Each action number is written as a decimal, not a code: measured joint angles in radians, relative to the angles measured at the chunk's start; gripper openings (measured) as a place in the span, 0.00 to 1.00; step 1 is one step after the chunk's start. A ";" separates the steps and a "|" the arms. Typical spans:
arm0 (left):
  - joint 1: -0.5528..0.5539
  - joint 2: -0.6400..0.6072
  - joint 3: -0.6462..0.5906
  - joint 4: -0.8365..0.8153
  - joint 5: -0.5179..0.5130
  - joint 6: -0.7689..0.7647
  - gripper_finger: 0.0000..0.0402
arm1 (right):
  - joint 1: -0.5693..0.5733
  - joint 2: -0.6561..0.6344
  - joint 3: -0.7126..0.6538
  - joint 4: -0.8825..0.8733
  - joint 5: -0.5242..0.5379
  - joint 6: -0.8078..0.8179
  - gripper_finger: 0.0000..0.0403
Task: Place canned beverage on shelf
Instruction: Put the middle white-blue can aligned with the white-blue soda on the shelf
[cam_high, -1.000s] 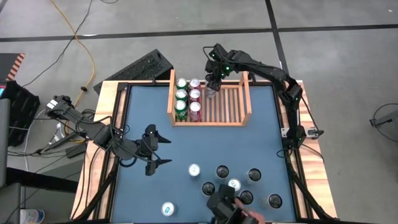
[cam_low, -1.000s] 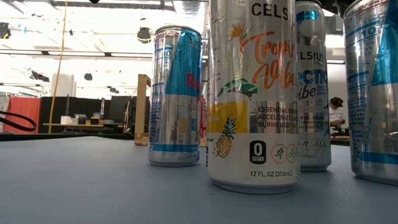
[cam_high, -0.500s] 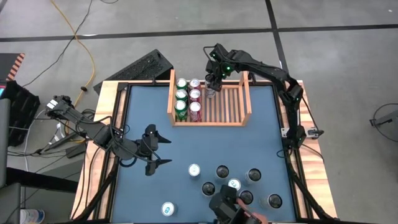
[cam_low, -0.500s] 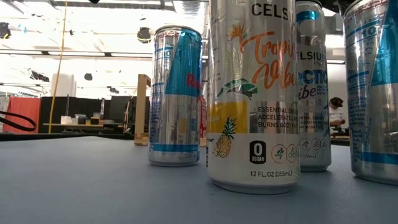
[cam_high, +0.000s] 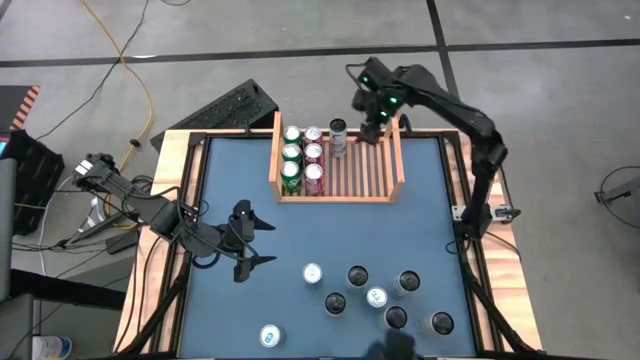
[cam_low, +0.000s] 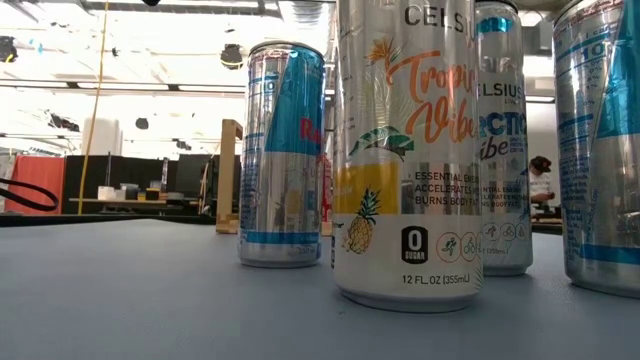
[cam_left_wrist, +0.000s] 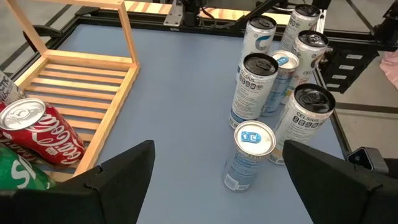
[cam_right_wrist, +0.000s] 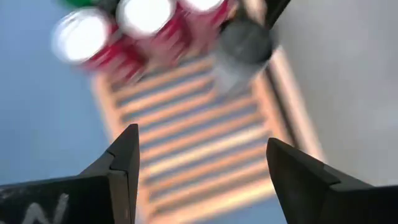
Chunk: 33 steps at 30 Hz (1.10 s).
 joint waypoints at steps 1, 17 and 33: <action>0.000 0.000 0.000 0.000 0.000 0.000 0.85 | 0.018 -0.023 0.000 -0.050 -0.015 0.030 0.63; 0.000 0.000 0.000 0.000 0.050 0.016 0.85 | 0.756 -0.240 -0.128 -0.156 0.287 0.516 0.63; 0.000 0.020 0.000 0.004 0.046 0.047 0.85 | 1.052 -0.100 -0.215 0.072 0.348 0.705 0.64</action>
